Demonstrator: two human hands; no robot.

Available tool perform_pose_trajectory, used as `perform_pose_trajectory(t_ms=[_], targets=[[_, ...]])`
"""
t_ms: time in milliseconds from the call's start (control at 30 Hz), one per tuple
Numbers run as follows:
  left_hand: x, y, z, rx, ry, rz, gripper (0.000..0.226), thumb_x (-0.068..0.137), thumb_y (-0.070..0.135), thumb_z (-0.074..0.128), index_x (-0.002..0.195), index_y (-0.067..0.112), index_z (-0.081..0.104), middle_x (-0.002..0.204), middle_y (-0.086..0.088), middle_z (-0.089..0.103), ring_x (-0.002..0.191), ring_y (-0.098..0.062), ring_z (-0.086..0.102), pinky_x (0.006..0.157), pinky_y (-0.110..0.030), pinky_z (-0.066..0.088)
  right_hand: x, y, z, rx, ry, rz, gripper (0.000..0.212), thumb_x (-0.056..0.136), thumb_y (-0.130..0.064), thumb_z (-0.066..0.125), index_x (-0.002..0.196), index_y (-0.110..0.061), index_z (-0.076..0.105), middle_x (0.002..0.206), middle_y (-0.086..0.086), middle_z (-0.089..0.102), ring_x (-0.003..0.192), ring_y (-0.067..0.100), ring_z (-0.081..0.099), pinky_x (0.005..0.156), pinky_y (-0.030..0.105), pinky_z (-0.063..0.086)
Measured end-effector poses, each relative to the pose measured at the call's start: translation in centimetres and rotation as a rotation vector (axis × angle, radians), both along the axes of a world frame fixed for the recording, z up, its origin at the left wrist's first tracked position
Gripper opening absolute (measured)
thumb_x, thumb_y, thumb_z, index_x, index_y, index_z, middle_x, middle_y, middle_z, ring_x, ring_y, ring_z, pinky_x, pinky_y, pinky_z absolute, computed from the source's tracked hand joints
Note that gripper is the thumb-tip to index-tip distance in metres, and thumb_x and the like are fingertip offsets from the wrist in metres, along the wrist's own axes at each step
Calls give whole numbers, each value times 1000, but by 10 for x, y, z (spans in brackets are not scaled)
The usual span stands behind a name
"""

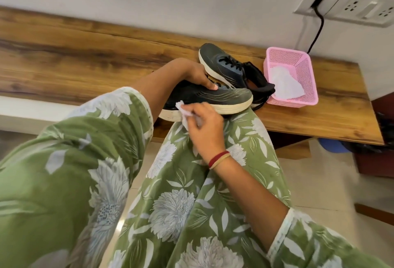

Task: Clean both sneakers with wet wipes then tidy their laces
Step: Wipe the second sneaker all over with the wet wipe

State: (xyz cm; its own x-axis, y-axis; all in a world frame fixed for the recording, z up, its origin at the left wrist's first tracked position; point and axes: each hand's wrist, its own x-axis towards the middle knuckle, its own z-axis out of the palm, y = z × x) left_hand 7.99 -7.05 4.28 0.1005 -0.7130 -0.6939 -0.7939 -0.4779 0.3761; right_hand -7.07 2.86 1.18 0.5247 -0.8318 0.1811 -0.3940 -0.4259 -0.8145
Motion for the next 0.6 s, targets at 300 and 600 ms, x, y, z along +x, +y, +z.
perform_pose_trajectory(t_ms=[300, 600], targets=[[-5, -2, -5, -37, -16, -76, 72, 77, 62, 63, 131, 14, 54, 129, -6, 55, 113, -27, 54, 102, -43, 40, -3, 9, -21, 92, 10, -85, 8, 84, -6, 58, 87, -12, 62, 88, 2, 61, 81, 16, 56, 72, 30, 48], [20, 13, 9, -182, 119, -210, 36, 87, 45, 60, 113, 21, 64, 93, 14, 60, 84, -6, 54, 75, -28, 39, -31, -22, -3, 150, -150, -275, 18, 86, -1, 58, 98, -11, 66, 98, -3, 59, 84, -4, 50, 74, 5, 42]])
